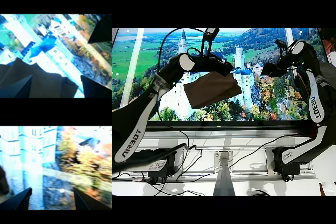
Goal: Fold the clothes and pants, and hang the long-sleeved shirts on hangers.
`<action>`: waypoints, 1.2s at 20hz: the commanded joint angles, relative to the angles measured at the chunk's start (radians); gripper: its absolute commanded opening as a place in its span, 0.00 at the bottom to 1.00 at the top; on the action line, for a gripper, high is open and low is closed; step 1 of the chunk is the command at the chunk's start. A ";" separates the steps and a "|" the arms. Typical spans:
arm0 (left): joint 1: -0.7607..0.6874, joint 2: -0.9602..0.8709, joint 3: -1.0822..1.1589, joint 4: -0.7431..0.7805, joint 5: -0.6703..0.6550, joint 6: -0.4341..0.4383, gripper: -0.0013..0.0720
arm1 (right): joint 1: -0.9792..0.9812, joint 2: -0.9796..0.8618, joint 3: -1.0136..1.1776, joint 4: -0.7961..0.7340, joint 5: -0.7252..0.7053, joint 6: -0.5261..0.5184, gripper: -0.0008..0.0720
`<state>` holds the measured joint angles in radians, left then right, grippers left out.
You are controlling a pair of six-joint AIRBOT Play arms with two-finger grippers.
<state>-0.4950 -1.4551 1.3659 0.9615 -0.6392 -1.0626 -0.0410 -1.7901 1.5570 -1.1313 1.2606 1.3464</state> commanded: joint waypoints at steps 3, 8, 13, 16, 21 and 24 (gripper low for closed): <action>0.049 0.051 0.001 0.045 -0.089 0.002 0.98 | 0.102 -0.146 -0.030 0.464 -0.029 -0.050 0.82; 0.055 0.054 0.001 0.066 -0.110 0.006 0.98 | 0.277 -0.235 -0.030 0.637 -0.097 -0.045 0.82; 0.056 0.066 0.001 0.169 -0.128 0.005 0.98 | 0.353 -0.232 0.010 0.526 -0.132 -0.048 0.03; 0.061 0.125 0.001 0.336 -0.186 0.005 0.98 | 0.318 -0.177 0.059 0.440 -0.129 -0.050 0.03; 0.063 0.287 0.001 0.678 -0.245 0.005 0.98 | 0.169 0.084 0.105 0.211 -0.129 0.004 0.03; 0.063 0.365 0.001 0.695 -0.245 0.005 0.98 | 0.020 0.275 0.105 -0.007 -0.084 0.108 0.03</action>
<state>-0.4324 -1.1610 1.3659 1.5570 -0.8684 -1.0576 0.0917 -1.6722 1.6527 -0.9260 1.1465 1.3651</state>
